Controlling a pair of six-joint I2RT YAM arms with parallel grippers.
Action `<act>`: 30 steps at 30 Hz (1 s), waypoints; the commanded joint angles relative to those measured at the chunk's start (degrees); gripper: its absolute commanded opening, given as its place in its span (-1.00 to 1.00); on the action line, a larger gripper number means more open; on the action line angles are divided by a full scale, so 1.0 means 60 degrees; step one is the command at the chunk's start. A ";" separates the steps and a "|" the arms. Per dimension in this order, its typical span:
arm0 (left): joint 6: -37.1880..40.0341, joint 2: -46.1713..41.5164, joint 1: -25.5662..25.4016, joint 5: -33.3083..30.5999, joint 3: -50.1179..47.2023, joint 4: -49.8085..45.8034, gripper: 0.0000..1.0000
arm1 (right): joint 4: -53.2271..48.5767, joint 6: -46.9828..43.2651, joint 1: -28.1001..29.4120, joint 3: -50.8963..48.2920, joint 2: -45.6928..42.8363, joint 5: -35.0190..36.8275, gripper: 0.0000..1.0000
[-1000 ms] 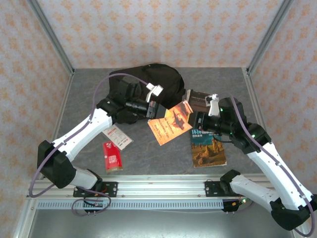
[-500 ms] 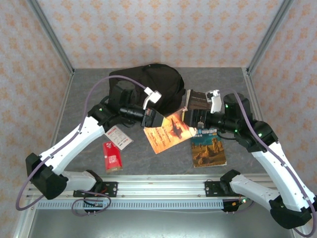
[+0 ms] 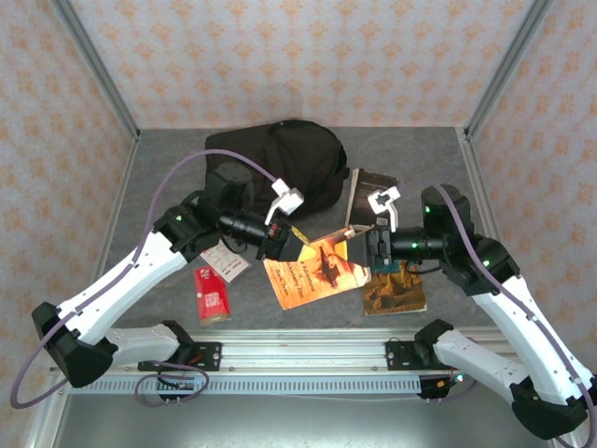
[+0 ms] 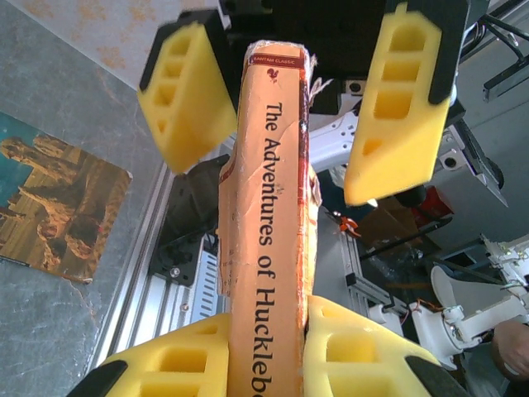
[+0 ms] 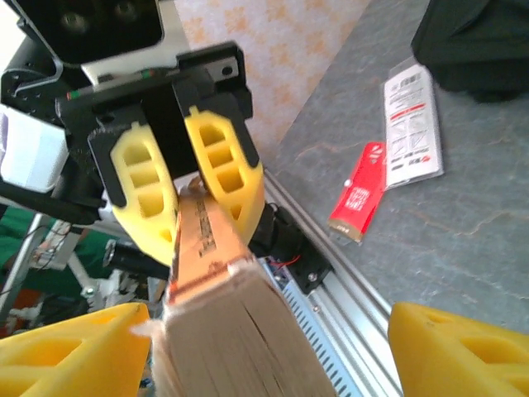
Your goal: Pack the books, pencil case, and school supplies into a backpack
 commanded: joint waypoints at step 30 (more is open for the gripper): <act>-0.0985 1.1184 0.0260 -1.2477 1.3901 -0.7129 0.70 | -0.1918 0.1395 -0.0022 -0.0435 -0.1758 1.1974 -1.00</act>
